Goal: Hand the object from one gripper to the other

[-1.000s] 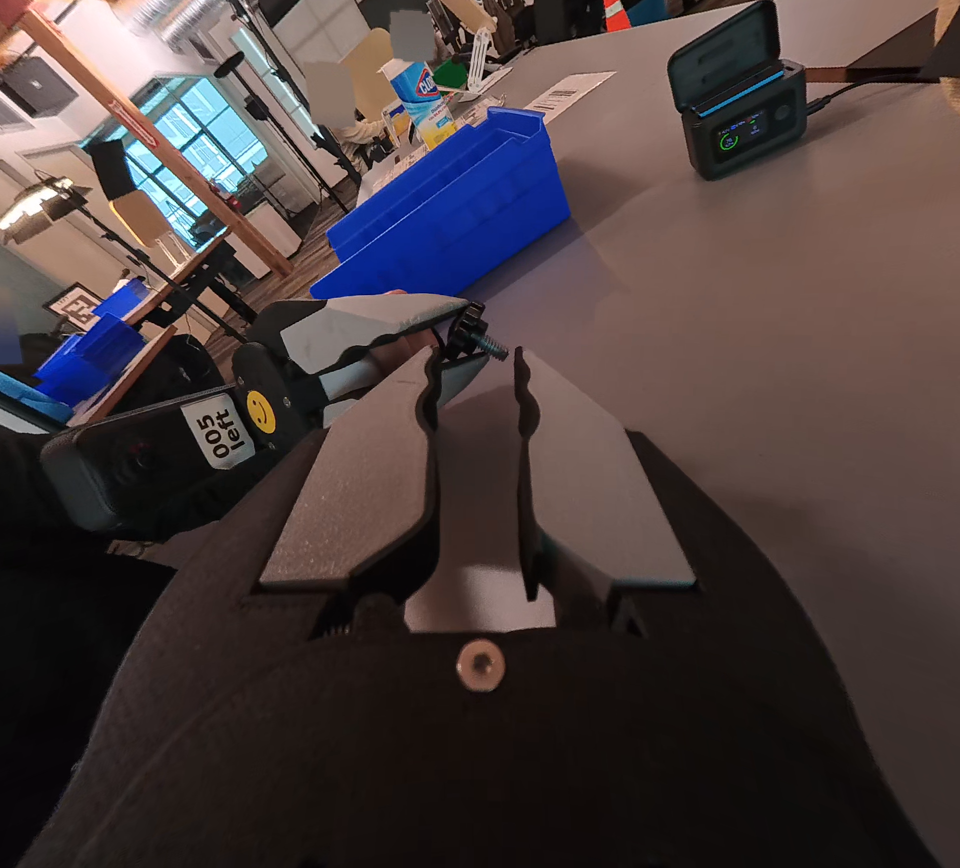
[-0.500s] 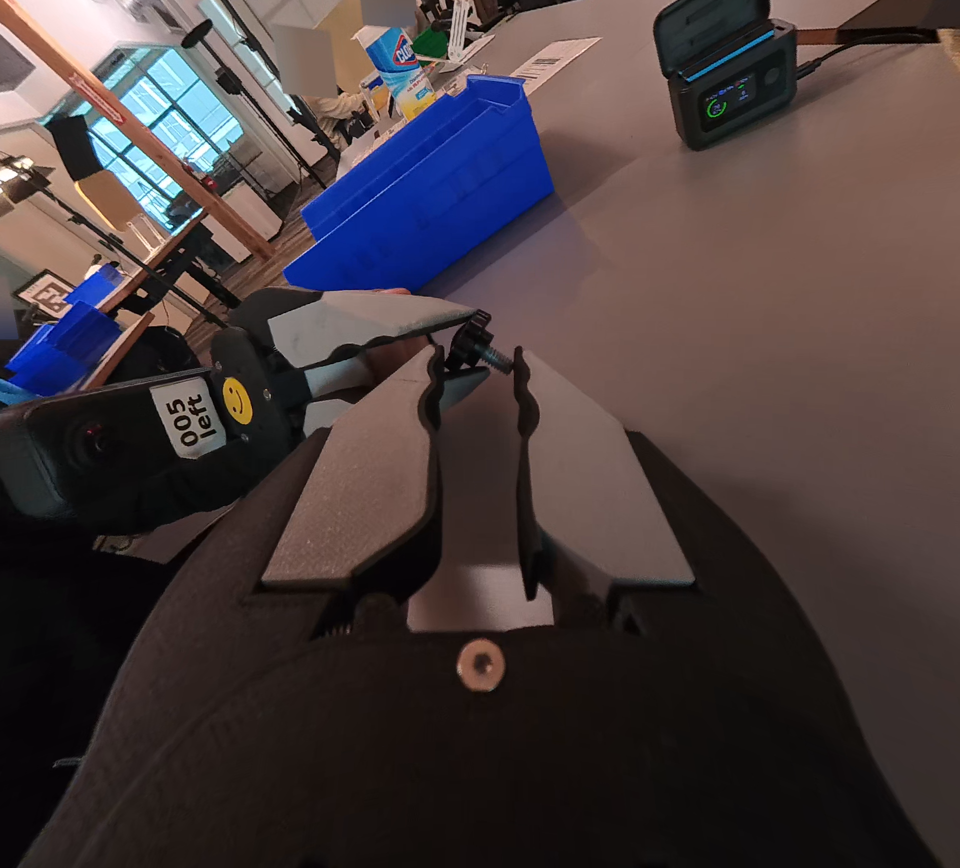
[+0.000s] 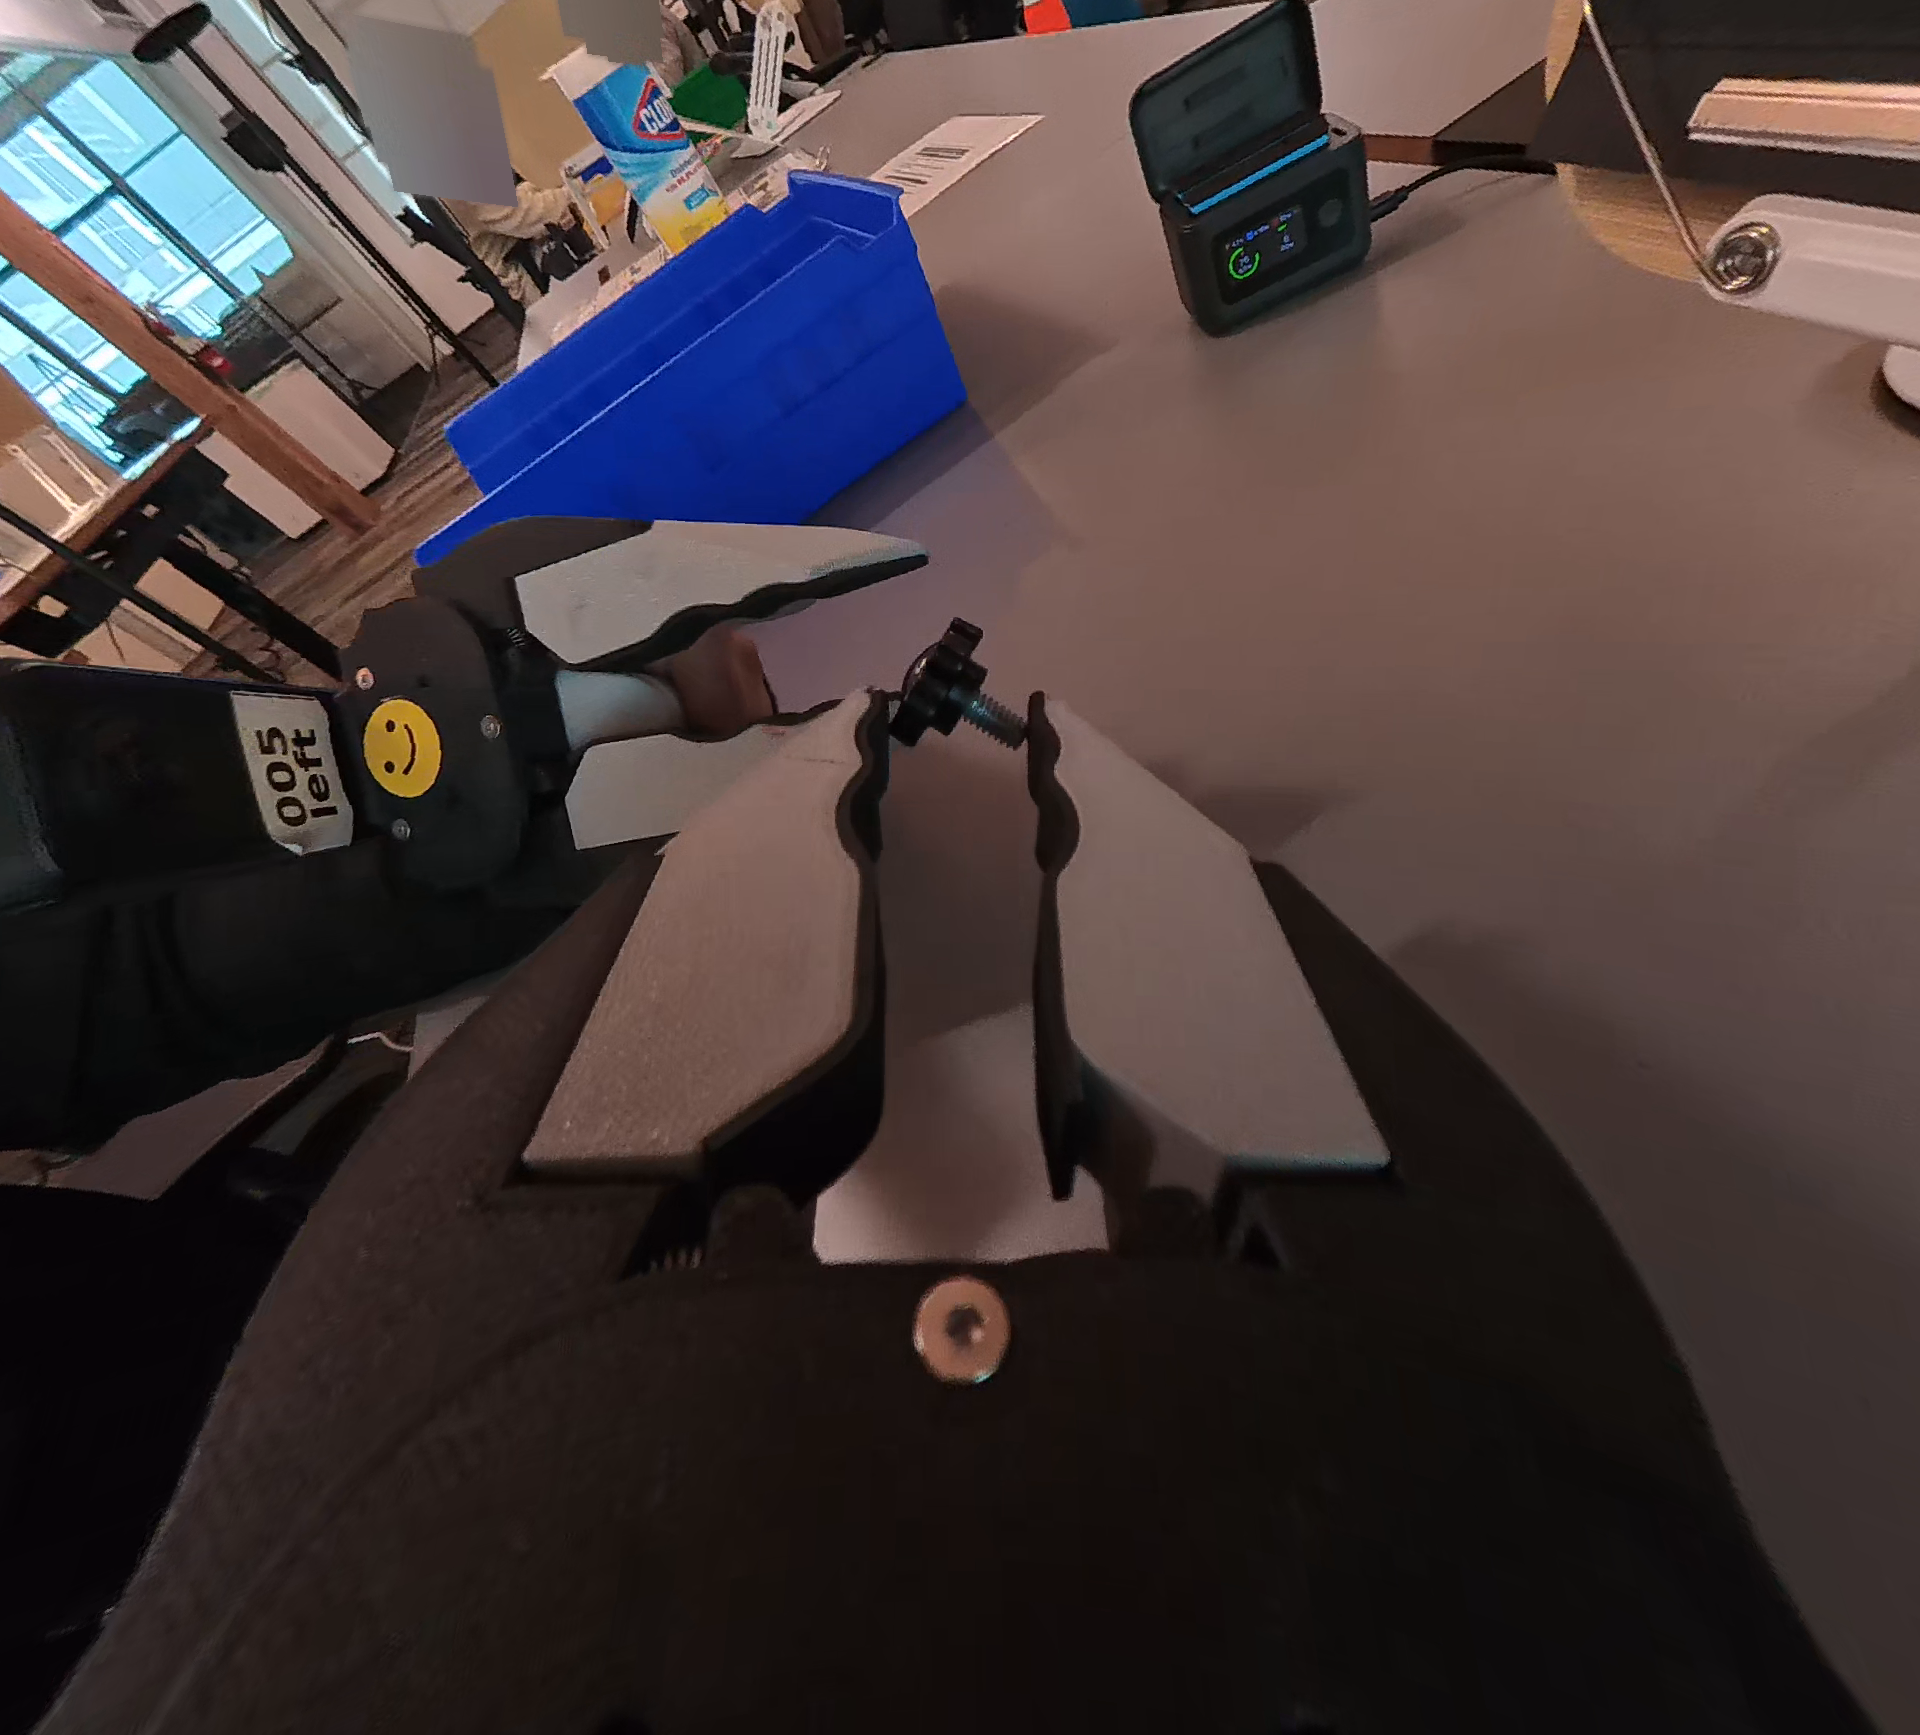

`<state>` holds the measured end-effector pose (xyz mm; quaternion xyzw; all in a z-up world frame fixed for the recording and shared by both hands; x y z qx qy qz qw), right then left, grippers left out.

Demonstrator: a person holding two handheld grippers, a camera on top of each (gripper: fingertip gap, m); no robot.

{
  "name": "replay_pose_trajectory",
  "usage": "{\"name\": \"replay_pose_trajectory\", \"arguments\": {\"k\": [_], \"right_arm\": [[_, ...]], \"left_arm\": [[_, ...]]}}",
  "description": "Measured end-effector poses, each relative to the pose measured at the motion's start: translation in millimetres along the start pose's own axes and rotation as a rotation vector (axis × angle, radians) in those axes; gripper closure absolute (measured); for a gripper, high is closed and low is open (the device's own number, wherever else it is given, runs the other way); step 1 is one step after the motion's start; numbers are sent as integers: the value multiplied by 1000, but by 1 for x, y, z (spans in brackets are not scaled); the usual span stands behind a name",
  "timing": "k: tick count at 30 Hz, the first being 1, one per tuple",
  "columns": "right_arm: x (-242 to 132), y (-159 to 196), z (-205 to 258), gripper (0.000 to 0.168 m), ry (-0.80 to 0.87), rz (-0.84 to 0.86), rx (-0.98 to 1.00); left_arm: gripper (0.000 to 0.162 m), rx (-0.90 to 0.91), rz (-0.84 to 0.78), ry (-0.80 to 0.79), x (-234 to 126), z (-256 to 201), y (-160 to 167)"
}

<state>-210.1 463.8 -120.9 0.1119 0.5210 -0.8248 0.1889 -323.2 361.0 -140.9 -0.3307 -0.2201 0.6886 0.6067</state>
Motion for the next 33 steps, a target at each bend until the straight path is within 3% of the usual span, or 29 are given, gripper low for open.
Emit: {"name": "replay_pose_trajectory", "arguments": {"k": [10, 16, 20, 23, 27, 29, 33], "right_arm": [[-33, -16, 23, 145, 157, -109, -107], [-104, -31, 103, 146, 169, -184, -185], [-180, -35, 136, 146, 454, -203, -241], [-232, -27, 107, 146, 665, -130, -134], [-282, 9, 13, 144, 1016, 108, 85], [-284, 31, -18, 128, 1026, 238, 198], [-281, 28, -13, 130, 1041, 214, 175]], "left_arm": [[139, -49, 68, -2, 8, 6, 14], [145, -94, 107, 4, 11, 13, 22], [145, -97, 115, 17, 11, 12, 22], [145, -86, 118, 35, 12, 8, 21], [144, -69, 122, 60, 13, 3, 20], [144, -68, 126, 65, 13, 2, 20], [144, -74, 133, 73, 14, 3, 21]]}}
Point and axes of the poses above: each gripper's, where its closed fingertips meet, x out along the fingers, y out of its underside, z = x × y across the jaws, the point moved 9 cm from there along -x, back along the fingers, and after that the axes turned 8 degrees about z, right-handed, at the moved point
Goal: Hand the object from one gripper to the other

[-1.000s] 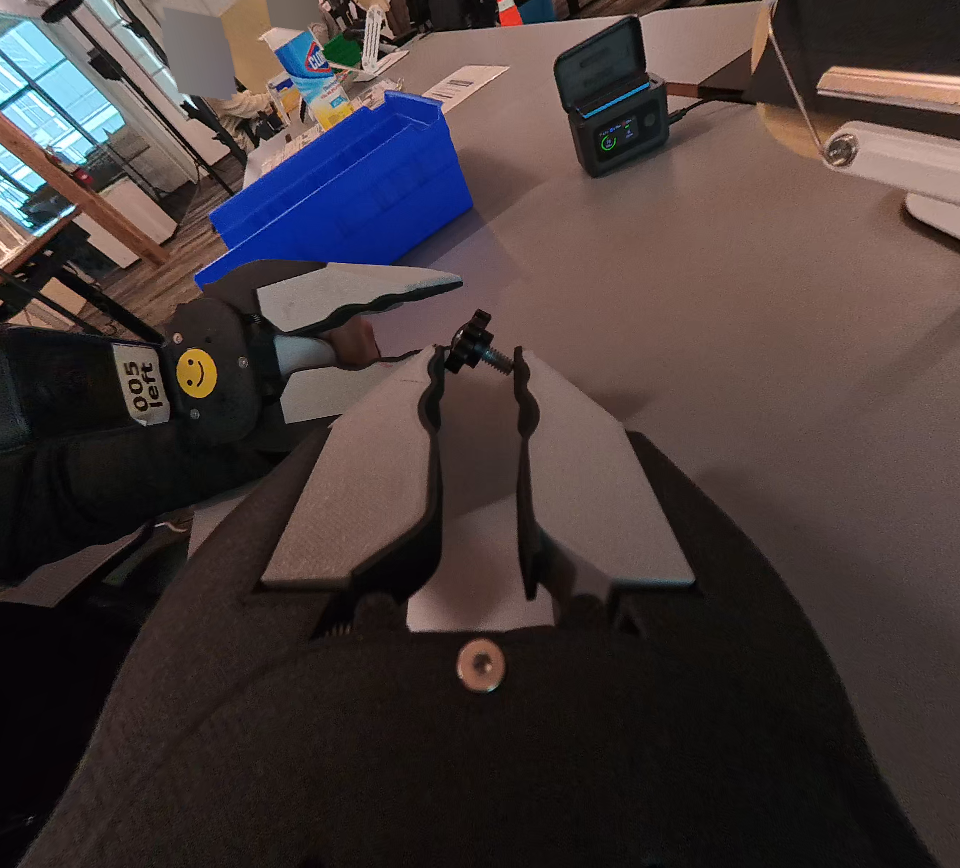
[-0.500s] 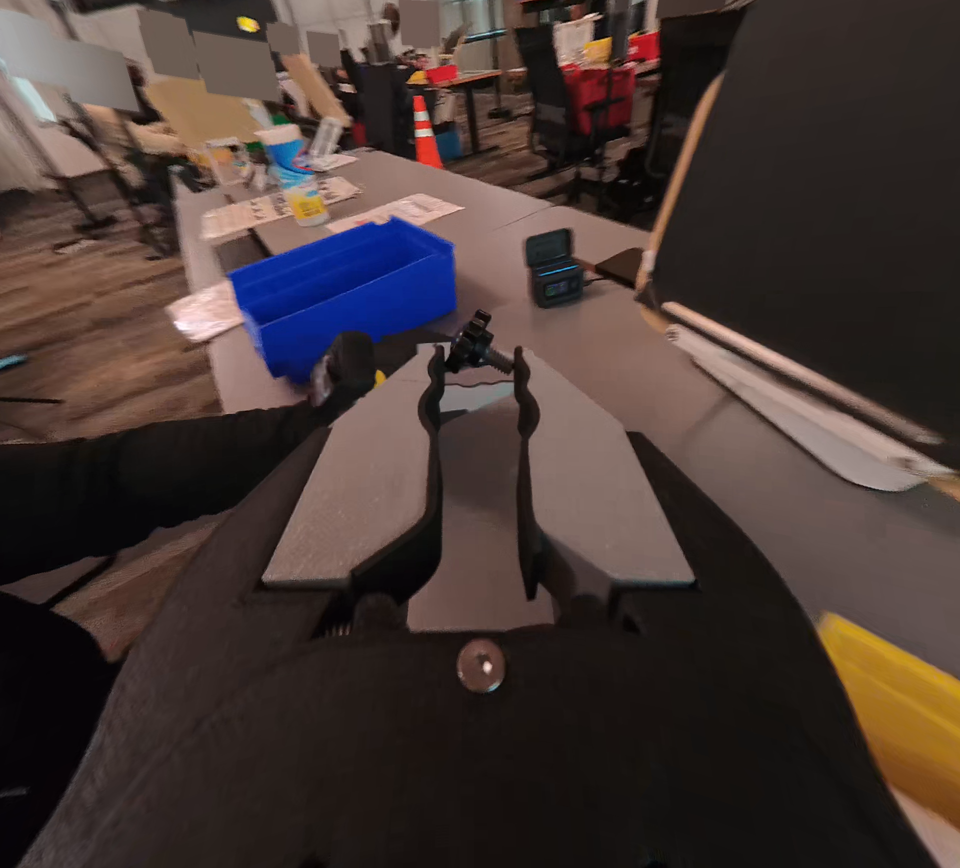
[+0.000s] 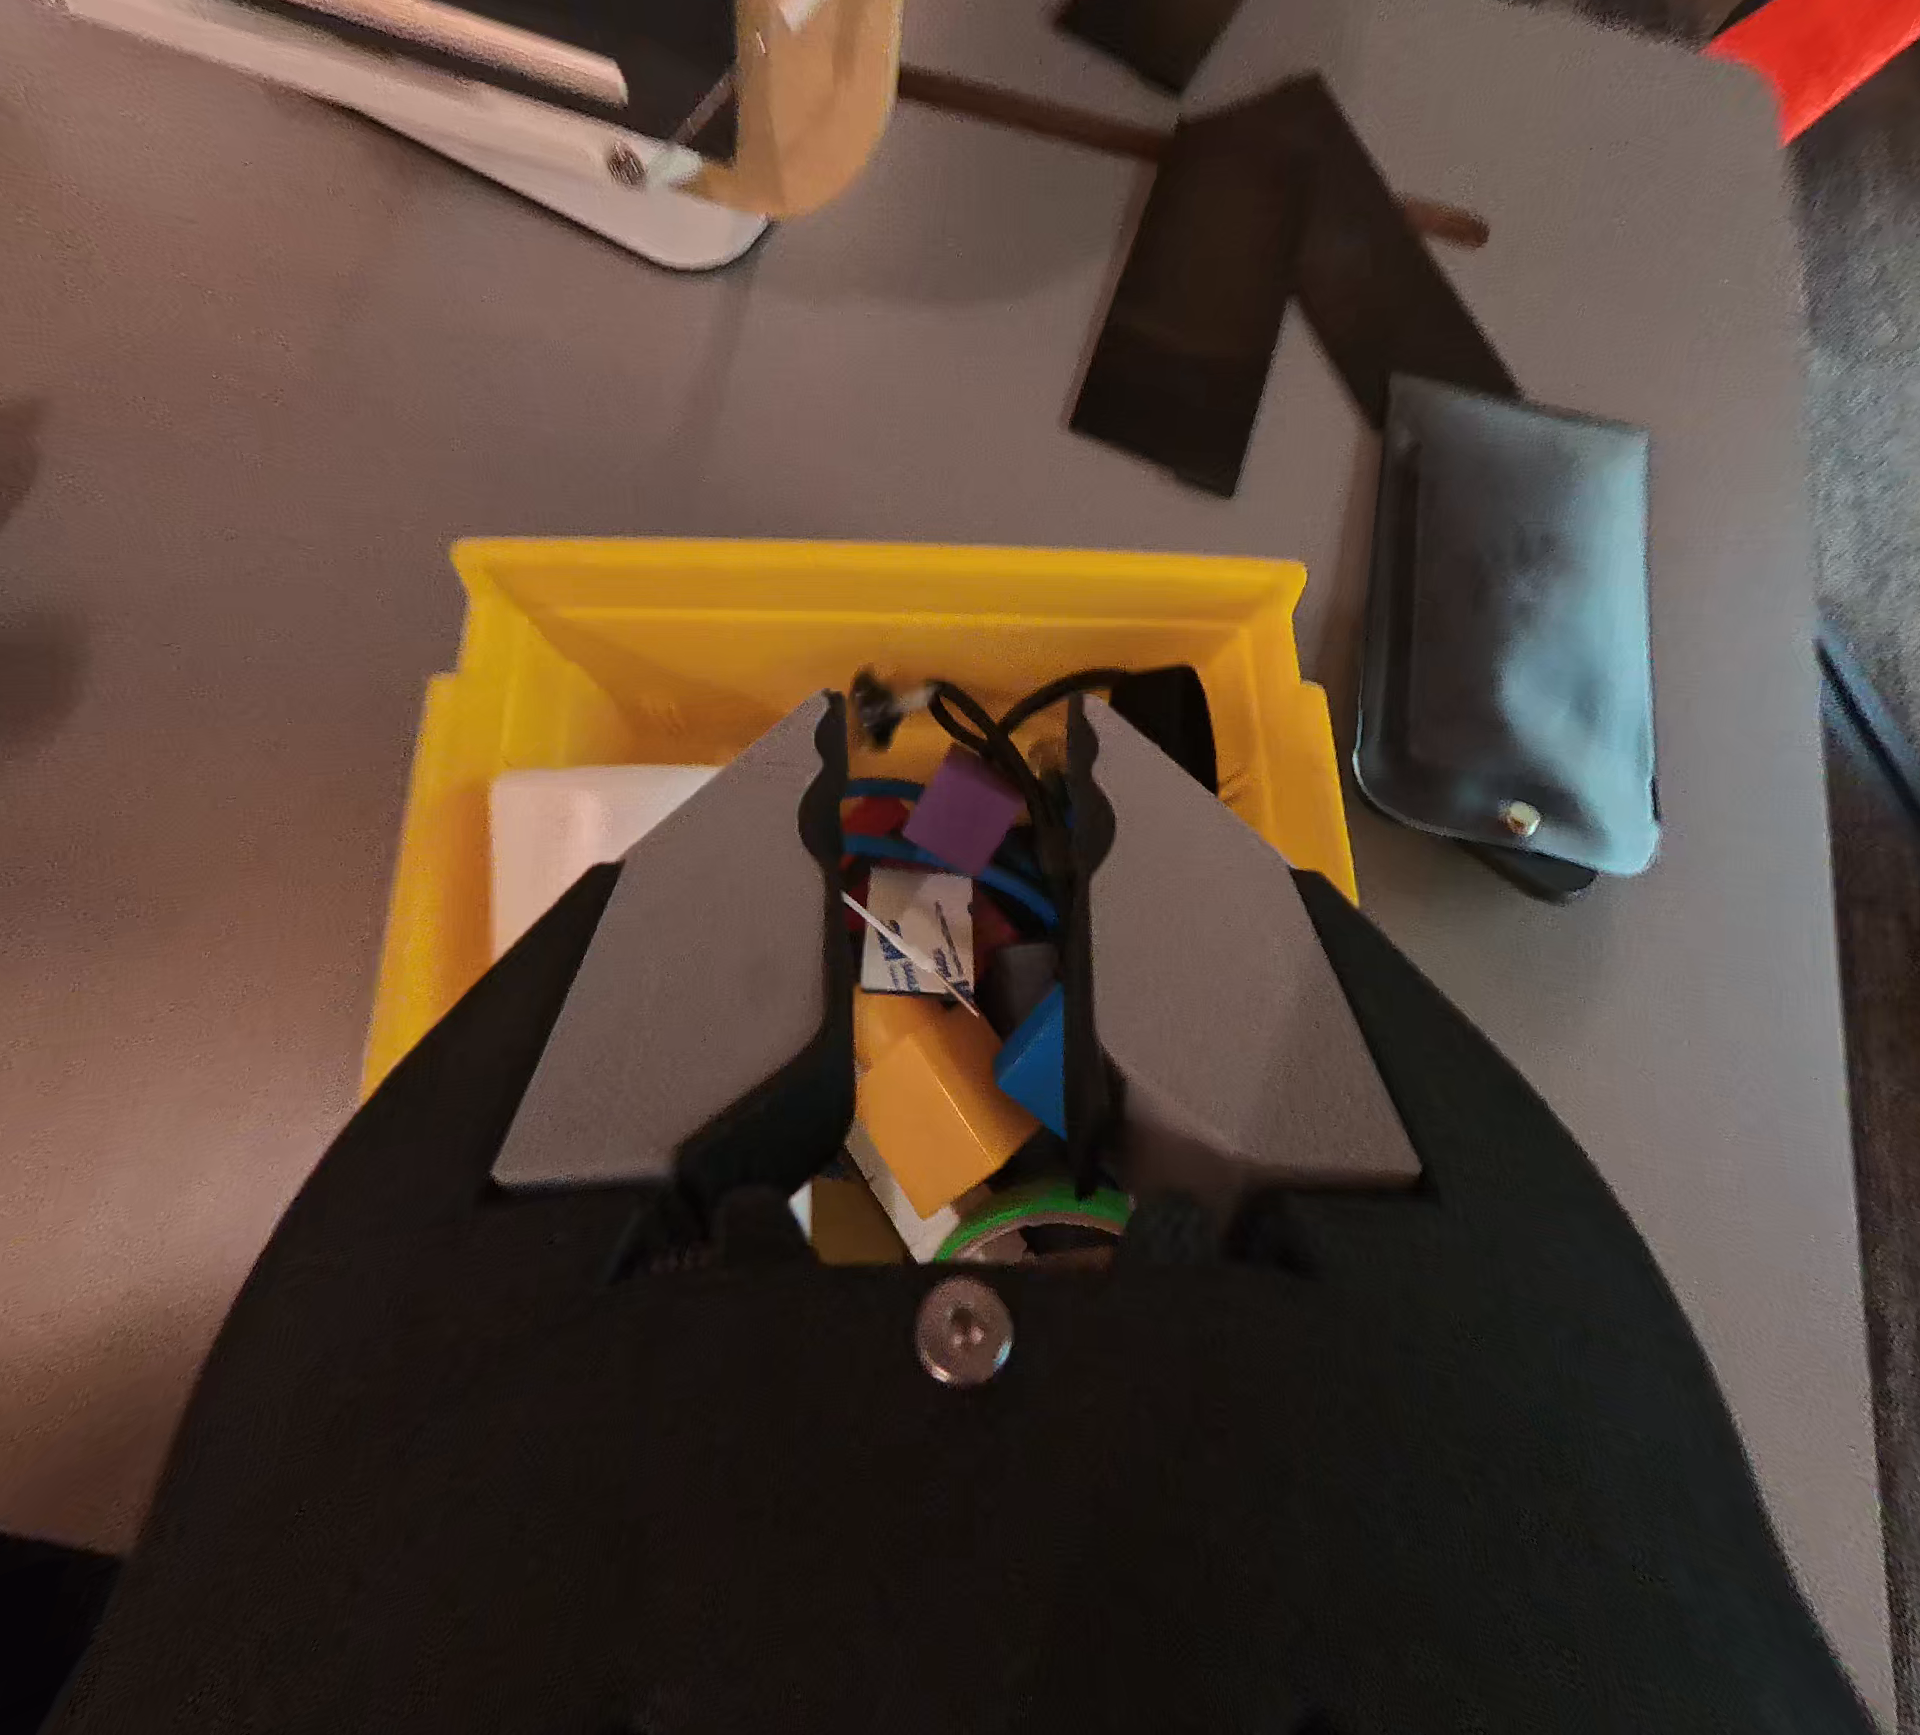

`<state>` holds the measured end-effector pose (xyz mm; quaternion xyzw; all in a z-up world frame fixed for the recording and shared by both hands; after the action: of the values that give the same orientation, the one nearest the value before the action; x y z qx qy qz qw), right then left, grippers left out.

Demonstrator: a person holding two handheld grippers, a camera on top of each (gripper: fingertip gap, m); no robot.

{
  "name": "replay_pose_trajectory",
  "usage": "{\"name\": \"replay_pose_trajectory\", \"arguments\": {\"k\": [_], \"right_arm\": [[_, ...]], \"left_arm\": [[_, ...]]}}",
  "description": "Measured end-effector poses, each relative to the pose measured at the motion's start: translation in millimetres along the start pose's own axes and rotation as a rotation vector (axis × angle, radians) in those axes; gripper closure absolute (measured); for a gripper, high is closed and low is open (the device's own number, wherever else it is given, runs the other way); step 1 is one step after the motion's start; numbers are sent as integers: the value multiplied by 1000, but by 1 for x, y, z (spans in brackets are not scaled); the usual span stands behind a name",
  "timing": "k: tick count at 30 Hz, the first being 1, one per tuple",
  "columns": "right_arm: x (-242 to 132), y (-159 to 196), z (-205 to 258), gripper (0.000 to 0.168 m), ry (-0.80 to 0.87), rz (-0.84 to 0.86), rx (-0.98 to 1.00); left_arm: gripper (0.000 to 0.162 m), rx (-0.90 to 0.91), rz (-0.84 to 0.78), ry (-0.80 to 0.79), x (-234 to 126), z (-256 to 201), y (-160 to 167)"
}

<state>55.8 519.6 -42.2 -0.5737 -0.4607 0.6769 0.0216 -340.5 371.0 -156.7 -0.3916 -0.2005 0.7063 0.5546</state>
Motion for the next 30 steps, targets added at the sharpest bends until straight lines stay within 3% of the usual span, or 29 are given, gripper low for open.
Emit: {"name": "replay_pose_trajectory", "arguments": {"k": [4, 9, 12, 15, 23, 28, 30], "right_arm": [[-28, -25, 38, 127, -82, -91, -66], [-46, -38, 139, 125, -390, -205, -247], [-27, -30, 195, 128, -533, -214, -336], [16, -24, 228, 128, -535, -236, -346], [110, -20, 240, 128, -459, -371, -153], [128, -19, 228, 124, -474, -358, -115], [130, -14, 223, 124, -432, -339, -138]], "left_arm": [[144, 8, 6, 8, 0, -2, -1], [143, -5, 22, 17, 1, -2, -1], [139, -38, 40, 40, 1, -1, -1], [137, -48, 38, 42, -1, 1, -3], [135, -47, 22, 87, -9, -3, -11], [127, -97, 11, 192, -24, -4, -18], [121, -123, 3, 216, -48, 5, -24]]}}
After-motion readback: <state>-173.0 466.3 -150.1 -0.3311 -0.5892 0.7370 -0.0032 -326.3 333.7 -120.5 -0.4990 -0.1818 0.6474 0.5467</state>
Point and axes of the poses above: each gripper's, where its closed fingertips meet, x out along the fingers, y out of its underside, z = x × y across the jaws, the point moved 9 cm from there along -x, back along the fingers, and after that the axes turned 8 degrees about z, right-handed, at the moved point
